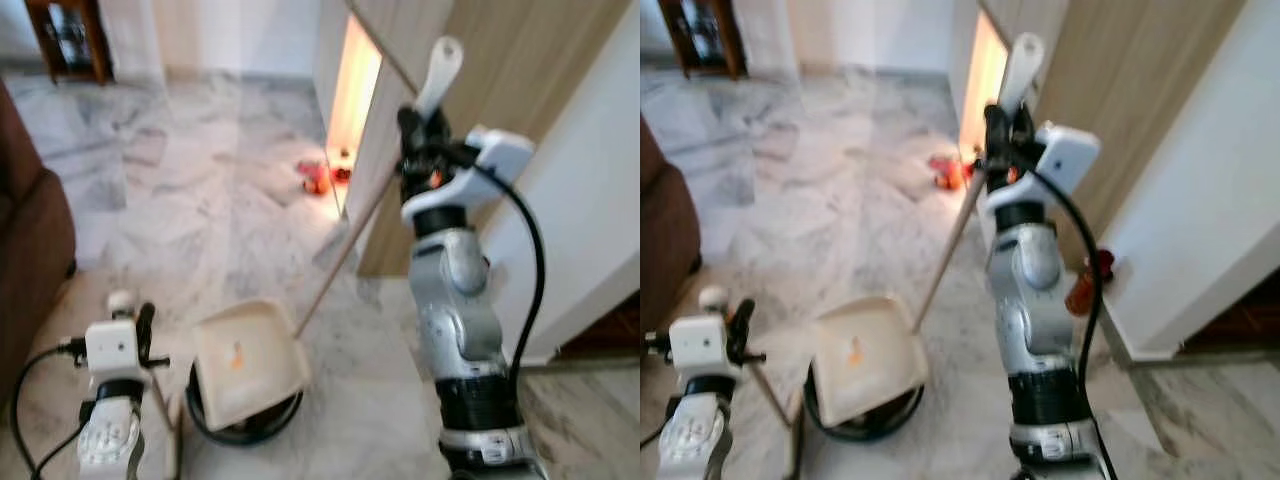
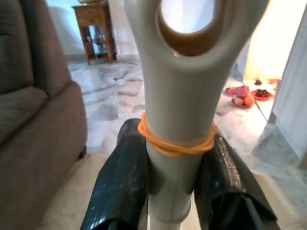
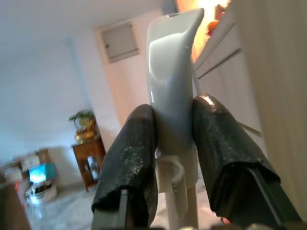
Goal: Sweep floor
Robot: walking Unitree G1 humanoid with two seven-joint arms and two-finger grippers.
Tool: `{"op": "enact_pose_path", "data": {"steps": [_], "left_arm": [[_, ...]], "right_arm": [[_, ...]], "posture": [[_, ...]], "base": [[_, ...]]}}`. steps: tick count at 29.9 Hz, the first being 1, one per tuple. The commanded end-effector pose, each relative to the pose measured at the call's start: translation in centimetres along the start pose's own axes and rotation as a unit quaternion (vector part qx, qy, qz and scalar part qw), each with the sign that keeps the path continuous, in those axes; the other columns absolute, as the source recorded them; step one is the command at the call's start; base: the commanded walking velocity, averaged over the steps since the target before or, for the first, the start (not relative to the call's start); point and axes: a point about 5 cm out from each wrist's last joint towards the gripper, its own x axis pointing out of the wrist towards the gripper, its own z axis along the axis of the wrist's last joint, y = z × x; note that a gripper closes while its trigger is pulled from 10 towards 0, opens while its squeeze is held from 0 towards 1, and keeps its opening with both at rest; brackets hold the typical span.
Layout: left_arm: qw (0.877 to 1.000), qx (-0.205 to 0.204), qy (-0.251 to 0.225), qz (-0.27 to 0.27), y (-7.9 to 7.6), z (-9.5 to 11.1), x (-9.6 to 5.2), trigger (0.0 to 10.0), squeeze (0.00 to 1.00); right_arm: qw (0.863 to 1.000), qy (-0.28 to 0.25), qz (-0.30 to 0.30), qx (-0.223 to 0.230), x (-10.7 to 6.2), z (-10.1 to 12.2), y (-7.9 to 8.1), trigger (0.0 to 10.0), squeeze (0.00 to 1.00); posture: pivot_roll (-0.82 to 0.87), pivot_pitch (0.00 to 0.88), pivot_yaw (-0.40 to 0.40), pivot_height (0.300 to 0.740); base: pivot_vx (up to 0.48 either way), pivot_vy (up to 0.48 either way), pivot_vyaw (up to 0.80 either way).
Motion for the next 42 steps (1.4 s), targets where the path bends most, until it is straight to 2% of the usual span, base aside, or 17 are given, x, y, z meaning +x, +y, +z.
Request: {"op": "enact_pose_path", "data": {"steps": [1,15,21,25,30,35,42], "left_arm": [[1.000,-0.003,-0.022,-0.014,-0.8,0.7,0.1,10.0,0.00],[0.999,-0.007,-0.023,-0.021,-1.2,0.7,0.1,10.0,0.00],[0.999,-0.008,-0.023,-0.022,-1.3,0.7,0.1,10.0,0.00],[0.999,-0.002,-0.025,-0.032,-1.6,0.8,0.1,10.0,0.00],[0.999,-0.003,-0.026,-0.035,-1.8,0.8,0.1,10.0,0.00],[0.999,-0.003,-0.024,-0.037,-1.9,0.7,0.1,10.0,0.00],[0.999,-0.005,-0.022,-0.035,-1.8,0.7,0.1,10.0,0.00]], "right_arm": [[0.999,-0.033,-0.006,0.002,0.3,1.4,-0.3,10.0,0.00],[0.999,-0.047,-0.003,-0.005,0.1,1.7,0.4,10.0,0.00],[0.996,-0.079,0.031,-0.035,-0.2,2.2,1.8,10.0,0.00],[0.993,-0.094,0.061,-0.049,-0.7,2.3,3.4,10.0,0.00],[0.990,-0.103,0.094,-0.037,-1.4,2.2,5.7,10.0,0.00],[0.988,-0.101,0.112,-0.033,-2.0,1.9,7.0,10.0,0.00],[0.990,-0.087,0.103,-0.036,-1.8,1.5,6.4,10.0,0.00]], "posture": [[0.06,0.037,-0.086,0.740],[0.06,0.041,-0.086,0.740],[0.06,0.042,-0.085,0.740],[0.05,0.041,-0.082,0.740],[0.05,0.042,-0.081,0.740],[0.05,0.040,-0.080,0.740],[0.05,0.039,-0.081,0.740]], "base": [[0.000,0.000,0.00],[0.000,0.000,0.00],[0.000,0.000,0.00],[0.000,0.000,0.00],[0.000,0.000,0.00],[0.000,0.000,0.00],[0.000,0.097,0.00]]}}
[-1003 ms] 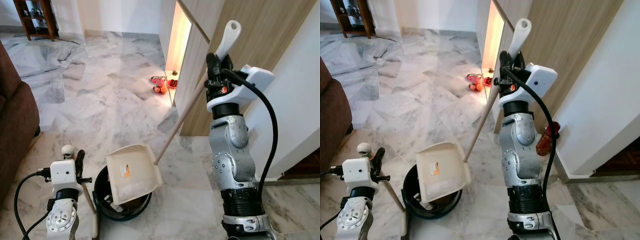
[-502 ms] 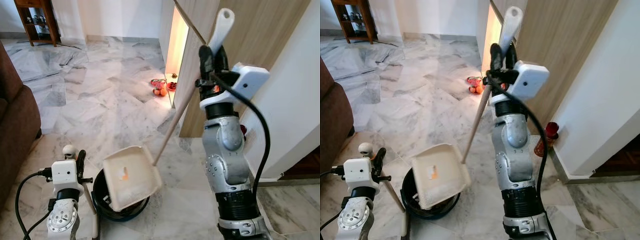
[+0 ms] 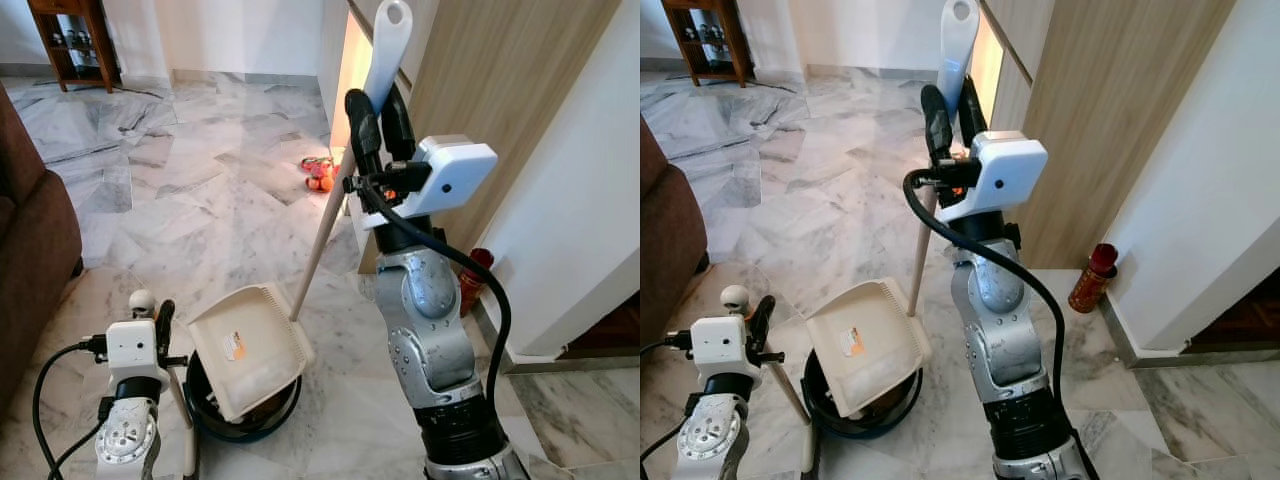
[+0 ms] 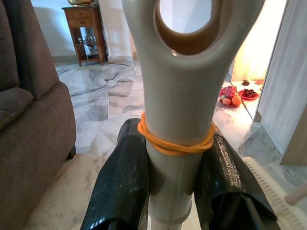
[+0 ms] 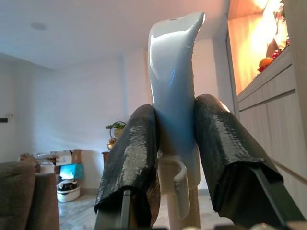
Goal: Sweep floor
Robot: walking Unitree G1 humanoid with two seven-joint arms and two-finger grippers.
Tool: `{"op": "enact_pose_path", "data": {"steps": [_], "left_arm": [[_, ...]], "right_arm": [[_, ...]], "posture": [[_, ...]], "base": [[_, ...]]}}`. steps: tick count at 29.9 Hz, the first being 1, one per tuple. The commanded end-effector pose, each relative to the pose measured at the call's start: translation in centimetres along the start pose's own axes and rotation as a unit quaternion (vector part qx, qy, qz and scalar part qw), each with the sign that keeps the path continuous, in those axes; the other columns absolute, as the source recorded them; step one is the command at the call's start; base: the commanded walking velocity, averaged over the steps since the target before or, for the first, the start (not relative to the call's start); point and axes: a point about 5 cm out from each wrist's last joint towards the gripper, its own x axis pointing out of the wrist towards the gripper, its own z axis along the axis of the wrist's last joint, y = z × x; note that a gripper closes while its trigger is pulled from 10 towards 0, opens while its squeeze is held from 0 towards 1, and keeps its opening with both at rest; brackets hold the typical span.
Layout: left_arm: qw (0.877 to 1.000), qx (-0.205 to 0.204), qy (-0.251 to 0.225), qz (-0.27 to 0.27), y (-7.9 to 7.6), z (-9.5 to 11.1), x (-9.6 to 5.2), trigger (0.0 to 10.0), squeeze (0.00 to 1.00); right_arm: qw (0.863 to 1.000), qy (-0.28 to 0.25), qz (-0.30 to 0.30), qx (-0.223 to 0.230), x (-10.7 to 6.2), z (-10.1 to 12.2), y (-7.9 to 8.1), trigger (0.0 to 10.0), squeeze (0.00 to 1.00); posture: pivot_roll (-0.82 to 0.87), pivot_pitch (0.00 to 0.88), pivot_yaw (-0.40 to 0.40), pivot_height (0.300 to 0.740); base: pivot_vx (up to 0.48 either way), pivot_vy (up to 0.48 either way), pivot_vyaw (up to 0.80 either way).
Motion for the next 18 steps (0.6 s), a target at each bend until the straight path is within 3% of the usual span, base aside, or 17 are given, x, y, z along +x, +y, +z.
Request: {"op": "enact_pose_path", "data": {"steps": [1,14,18], "left_arm": [[1.000,0.002,-0.018,-0.010,-0.5,0.6,0.3,10.0,0.00],[1.000,0.001,-0.017,-0.011,-0.5,0.6,0.3,10.0,0.00],[1.000,0.002,-0.017,-0.012,-0.5,0.7,0.3,10.0,0.00]], "right_arm": [[0.999,-0.031,-0.011,0.014,0.4,1.2,0.2,10.0,0.00],[0.999,-0.012,-0.039,0.018,0.4,0.7,-1.0,10.0,0.00],[0.999,-0.006,-0.047,0.020,0.3,0.5,-1.3,10.0,0.00]], "posture": [[0.05,0.039,-0.081,0.740],[0.05,0.042,-0.081,0.740],[0.05,0.044,-0.080,0.740]], "base": [[0.000,0.341,0.00],[0.000,0.372,0.00],[0.000,0.000,0.00]]}}
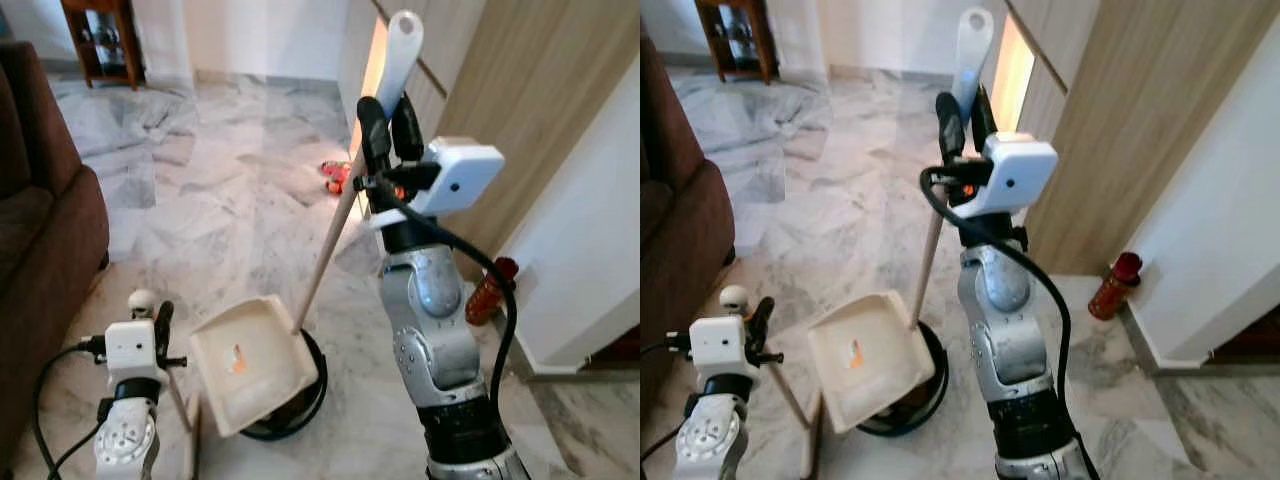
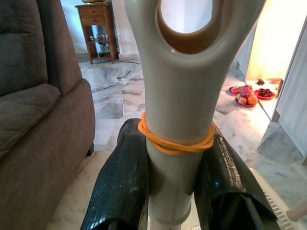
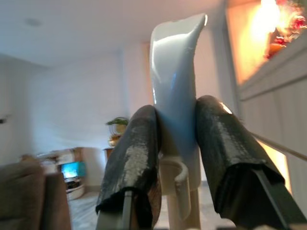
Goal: Sweep floor
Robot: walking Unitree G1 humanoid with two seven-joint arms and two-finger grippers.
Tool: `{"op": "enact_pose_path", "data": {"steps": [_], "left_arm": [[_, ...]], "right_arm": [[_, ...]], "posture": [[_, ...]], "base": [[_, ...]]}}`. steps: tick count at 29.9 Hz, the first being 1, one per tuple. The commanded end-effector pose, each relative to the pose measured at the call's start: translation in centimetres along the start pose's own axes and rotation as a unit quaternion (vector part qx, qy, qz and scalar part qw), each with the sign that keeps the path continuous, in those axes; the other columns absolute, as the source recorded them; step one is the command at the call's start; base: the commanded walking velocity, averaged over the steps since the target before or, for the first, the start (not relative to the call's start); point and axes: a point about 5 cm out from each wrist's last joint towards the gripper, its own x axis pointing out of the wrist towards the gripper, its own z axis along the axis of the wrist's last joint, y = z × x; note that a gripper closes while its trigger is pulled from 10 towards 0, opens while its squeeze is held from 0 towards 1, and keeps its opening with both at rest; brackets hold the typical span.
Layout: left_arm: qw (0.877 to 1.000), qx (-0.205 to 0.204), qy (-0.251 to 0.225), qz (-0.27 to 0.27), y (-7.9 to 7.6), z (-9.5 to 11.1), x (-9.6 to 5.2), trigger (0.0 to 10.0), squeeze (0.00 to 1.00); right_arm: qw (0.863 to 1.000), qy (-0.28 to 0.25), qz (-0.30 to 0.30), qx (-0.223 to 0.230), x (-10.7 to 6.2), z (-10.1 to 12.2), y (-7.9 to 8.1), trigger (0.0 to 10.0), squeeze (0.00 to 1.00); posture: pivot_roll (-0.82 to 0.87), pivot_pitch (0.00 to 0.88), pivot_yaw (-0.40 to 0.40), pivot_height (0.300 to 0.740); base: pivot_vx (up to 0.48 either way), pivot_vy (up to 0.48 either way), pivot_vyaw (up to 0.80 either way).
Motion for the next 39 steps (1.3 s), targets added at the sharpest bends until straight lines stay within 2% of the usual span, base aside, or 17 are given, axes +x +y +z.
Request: {"op": "enact_pose_path", "data": {"steps": [1,9,22,28,32,39], "left_arm": [[1.000,-0.001,-0.019,-0.011,-0.7,0.7,0.3,10.0,0.00],[1.000,-0.004,-0.017,-0.014,-0.7,0.7,0.2,10.0,0.00],[1.000,-0.003,-0.016,-0.015,-0.8,0.7,0.2,10.0,0.00],[1.000,-0.005,-0.013,-0.017,-0.8,0.7,0.2,10.0,0.00],[1.000,-0.005,-0.013,-0.016,-0.8,0.7,0.2,10.0,0.00],[1.000,-0.004,-0.017,-0.018,-0.8,0.8,0.2,10.0,0.00]], "right_arm": [[1.000,-0.019,-0.011,0.012,0.4,0.7,0.0,10.0,0.00],[0.999,-0.005,-0.028,0.019,0.3,0.4,-0.6,10.0,0.00],[0.999,-0.001,-0.032,0.021,0.3,0.3,-0.8,10.0,0.00],[0.999,0.000,-0.035,0.021,0.3,0.3,-0.9,10.0,0.00],[0.999,0.000,-0.036,0.022,0.3,0.3,-1.0,10.0,0.00],[0.999,-0.001,-0.039,0.020,0.3,0.3,-1.0,10.0,0.00]], "posture": [[0.05,0.044,-0.080,0.740],[0.05,0.050,-0.079,0.740],[0.05,0.053,-0.078,0.740],[0.05,0.055,-0.077,0.740],[0.05,0.056,-0.075,0.740],[0.05,0.056,-0.076,0.740]], "base": [[0.000,0.000,0.00],[0.000,0.000,0.00],[0.000,0.346,0.00],[0.000,0.000,0.00],[0.000,0.457,0.00],[0.000,0.000,0.00]]}}
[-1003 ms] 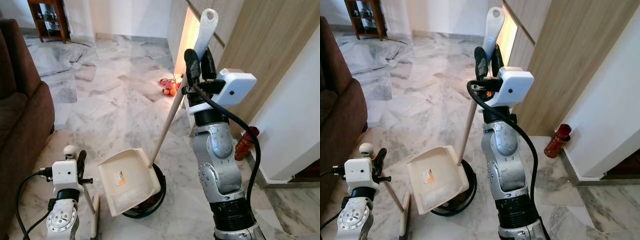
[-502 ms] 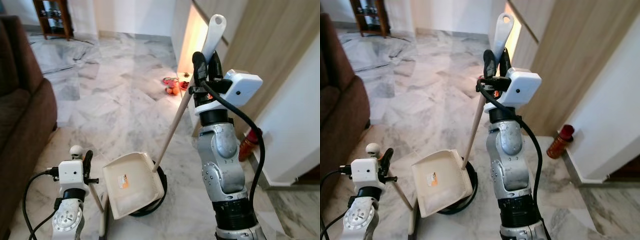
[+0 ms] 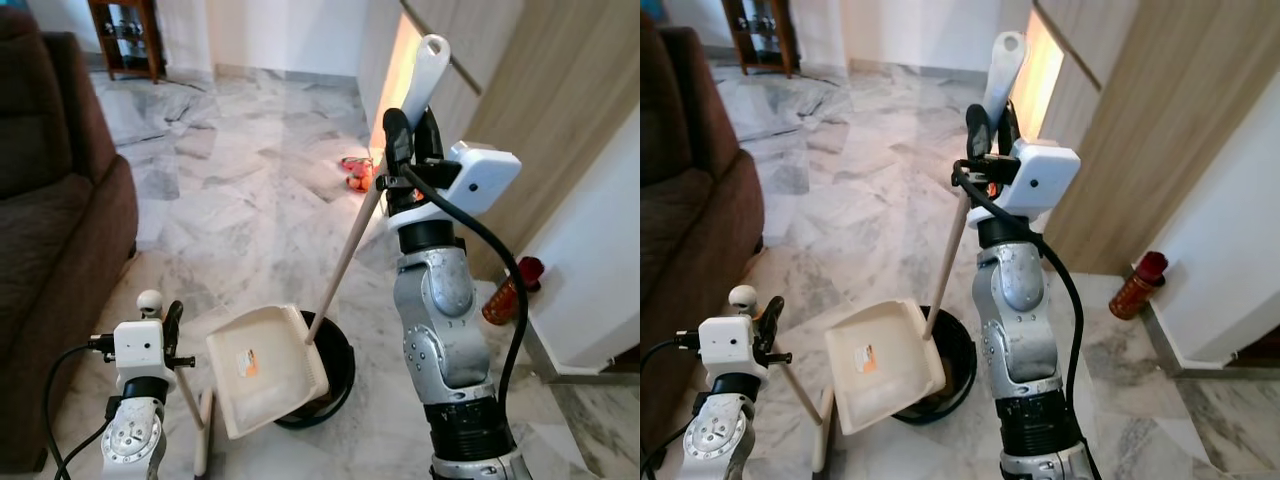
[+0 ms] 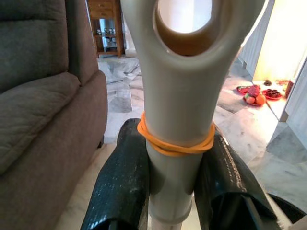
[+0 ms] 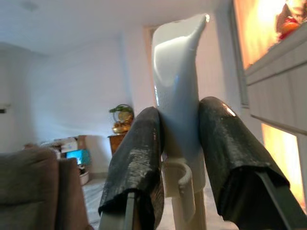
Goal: Sweep floor
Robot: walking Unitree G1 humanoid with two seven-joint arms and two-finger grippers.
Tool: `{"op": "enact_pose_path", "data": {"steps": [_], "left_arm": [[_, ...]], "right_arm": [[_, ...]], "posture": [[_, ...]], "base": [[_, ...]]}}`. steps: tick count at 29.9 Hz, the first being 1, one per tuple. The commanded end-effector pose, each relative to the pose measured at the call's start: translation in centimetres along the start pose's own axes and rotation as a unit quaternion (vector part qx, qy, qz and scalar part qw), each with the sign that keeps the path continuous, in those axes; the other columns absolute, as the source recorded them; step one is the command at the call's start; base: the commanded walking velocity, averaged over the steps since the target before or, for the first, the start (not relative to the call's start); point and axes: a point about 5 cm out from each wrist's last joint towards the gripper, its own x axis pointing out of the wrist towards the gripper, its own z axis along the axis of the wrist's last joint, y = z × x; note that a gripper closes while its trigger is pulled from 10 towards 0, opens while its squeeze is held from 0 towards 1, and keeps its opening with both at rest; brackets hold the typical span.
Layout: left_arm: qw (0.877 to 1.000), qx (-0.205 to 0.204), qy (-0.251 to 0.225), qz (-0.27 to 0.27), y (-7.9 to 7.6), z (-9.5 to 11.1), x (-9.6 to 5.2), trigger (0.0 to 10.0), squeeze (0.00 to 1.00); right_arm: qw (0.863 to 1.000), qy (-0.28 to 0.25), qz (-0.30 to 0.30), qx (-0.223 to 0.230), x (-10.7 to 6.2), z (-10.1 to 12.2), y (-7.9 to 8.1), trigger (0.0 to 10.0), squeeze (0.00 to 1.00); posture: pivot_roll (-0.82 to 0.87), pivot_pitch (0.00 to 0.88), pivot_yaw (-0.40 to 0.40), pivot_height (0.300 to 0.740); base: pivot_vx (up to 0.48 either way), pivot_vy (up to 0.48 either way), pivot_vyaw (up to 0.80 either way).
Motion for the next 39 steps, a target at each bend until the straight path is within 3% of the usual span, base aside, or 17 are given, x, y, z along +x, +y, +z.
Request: {"op": "enact_pose_path", "data": {"steps": [1,20,30,39], "left_arm": [[1.000,0.002,-0.016,-0.008,-0.5,0.8,0.2,10.0,0.00],[1.000,0.000,-0.027,-0.006,-0.5,1.3,0.5,10.0,0.00],[0.999,0.000,-0.031,-0.006,-0.6,1.5,0.6,10.0,0.00],[1.000,0.001,-0.030,-0.007,-0.6,1.5,0.6,10.0,0.00]], "right_arm": [[0.999,-0.030,-0.011,0.013,0.5,1.2,0.0,10.0,0.00],[0.999,-0.038,-0.016,0.009,0.6,1.4,-0.1,10.0,0.00],[0.995,-0.101,0.004,-0.001,0.9,3.4,0.5,10.0,0.00],[0.995,-0.102,0.012,-0.008,0.8,3.3,1.2,10.0,0.00]], "posture": [[0.05,0.056,-0.076,0.740],[0.05,0.045,-0.076,0.740],[0.05,0.044,-0.074,0.740],[0.05,0.047,-0.075,0.740]], "base": [[0.000,0.000,0.00],[0.000,0.000,0.00],[0.000,0.000,0.00],[0.000,0.000,0.00]]}}
